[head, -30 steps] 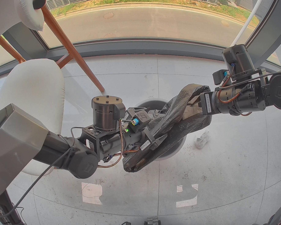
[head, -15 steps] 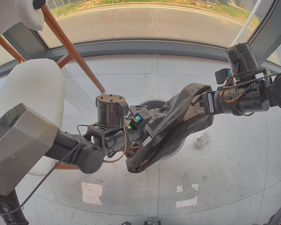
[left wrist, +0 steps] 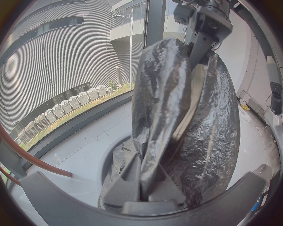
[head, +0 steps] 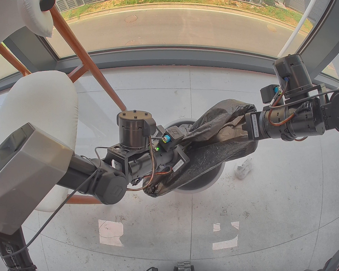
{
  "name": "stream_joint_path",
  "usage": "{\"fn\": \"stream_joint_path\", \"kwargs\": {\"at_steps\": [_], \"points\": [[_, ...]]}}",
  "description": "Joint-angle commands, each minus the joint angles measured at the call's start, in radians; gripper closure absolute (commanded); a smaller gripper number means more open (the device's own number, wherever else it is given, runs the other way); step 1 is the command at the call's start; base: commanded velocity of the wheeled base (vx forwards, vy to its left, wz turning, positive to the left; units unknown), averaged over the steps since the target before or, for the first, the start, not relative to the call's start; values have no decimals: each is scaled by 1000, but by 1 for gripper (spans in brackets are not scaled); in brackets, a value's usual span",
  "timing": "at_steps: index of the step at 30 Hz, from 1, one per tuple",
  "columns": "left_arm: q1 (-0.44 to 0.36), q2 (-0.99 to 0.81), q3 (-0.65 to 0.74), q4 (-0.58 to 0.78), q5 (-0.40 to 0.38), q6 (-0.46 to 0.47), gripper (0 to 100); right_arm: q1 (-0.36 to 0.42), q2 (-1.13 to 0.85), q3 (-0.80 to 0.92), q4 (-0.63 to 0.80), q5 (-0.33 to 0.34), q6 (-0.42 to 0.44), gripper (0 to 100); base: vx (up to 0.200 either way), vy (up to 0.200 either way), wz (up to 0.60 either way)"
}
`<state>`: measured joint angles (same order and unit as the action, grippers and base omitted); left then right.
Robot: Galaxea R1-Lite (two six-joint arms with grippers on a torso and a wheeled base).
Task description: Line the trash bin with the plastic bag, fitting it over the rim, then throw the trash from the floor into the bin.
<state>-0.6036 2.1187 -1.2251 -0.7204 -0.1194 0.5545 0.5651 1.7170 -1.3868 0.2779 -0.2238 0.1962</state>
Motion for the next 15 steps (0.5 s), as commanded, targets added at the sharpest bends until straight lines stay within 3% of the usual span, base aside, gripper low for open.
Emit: {"fn": "stream_joint_path", "kwargs": {"at_steps": [1,8,15], "points": [[21,1,-80,22,-2,-5,100,-11,32,-1,-48,23,-4,100,0,0,0],[10,-17,-180,231,20,-185,100,-100,87,49,-132,83,-73,100,0,0,0],[18,0,-280,282,53,-203,100,-183,181,68,-295,153,-158,100,0,0,0]]}}
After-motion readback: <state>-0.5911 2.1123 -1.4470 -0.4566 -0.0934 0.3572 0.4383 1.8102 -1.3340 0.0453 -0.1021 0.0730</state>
